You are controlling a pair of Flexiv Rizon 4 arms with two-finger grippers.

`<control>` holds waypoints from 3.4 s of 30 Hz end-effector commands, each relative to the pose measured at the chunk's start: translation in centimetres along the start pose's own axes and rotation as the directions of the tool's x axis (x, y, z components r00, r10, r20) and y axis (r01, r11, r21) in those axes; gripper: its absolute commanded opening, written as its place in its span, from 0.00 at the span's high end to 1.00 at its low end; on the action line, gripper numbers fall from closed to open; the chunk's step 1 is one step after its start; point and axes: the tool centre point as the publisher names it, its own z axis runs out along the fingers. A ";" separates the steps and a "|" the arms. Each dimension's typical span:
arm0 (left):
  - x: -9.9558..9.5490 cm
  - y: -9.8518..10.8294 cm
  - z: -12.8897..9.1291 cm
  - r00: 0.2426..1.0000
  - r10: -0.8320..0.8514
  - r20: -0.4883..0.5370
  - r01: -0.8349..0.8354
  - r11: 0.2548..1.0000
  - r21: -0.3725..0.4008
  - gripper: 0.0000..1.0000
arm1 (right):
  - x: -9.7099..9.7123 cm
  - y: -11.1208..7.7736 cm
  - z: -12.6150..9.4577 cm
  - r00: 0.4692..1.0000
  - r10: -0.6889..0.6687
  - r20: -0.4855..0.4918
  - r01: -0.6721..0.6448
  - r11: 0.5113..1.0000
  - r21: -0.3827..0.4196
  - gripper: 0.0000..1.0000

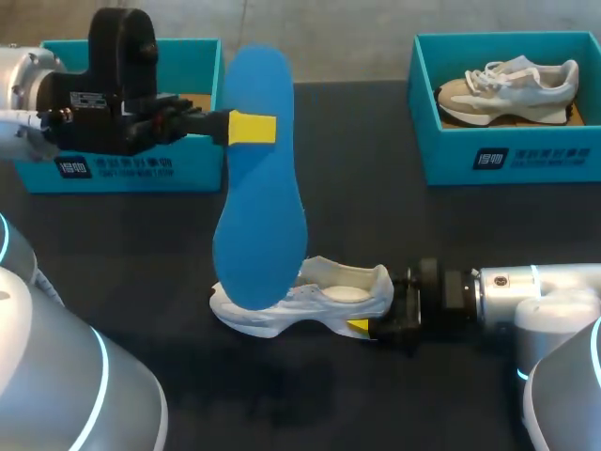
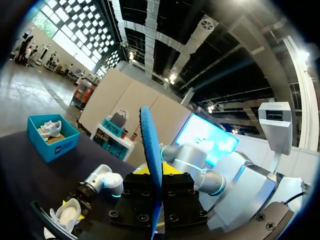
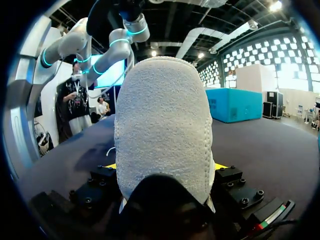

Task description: Take the shoe out of the shoebox, open the shoe tongue, remove and reinsert the insole, then place the shoe into the shoebox

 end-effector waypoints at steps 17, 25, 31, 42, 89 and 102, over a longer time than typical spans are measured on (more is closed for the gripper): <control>-0.8 0.8 -0.2 0.999 0.002 -0.038 -0.001 1.000 0.020 1.00 | 0.1 0.0 0.1 1.000 0.000 0.003 0.000 1.000 0.003 1.00; -0.8 0.8 -0.2 0.999 0.002 -0.038 -0.001 1.000 0.020 1.00 | 0.2 0.0 -0.1 1.000 -0.004 0.004 0.004 1.000 -0.001 1.00; -0.8 0.8 -0.2 0.999 0.002 -0.038 -0.001 1.000 0.020 1.00 | 0.6 0.1 -0.2 1.000 -0.003 -0.002 0.003 1.000 0.002 0.00; -0.8 0.8 -0.2 0.999 0.002 -0.038 -0.001 1.000 0.020 1.00 | 0.4 0.2 -2.2 0.999 -0.027 0.018 0.027 1.000 0.015 0.00; -0.8 0.8 -0.2 0.999 0.002 -0.038 -0.001 1.000 0.020 1.00 | -0.8 9.4 -7.9 0.999 0.014 0.034 -0.037 0.473 0.880 0.00; -0.8 0.8 -0.2 0.999 0.002 -0.038 -0.001 1.000 0.020 1.00 | -1.4 10.6 -6.2 1.000 0.013 0.006 -0.011 0.359 0.933 0.00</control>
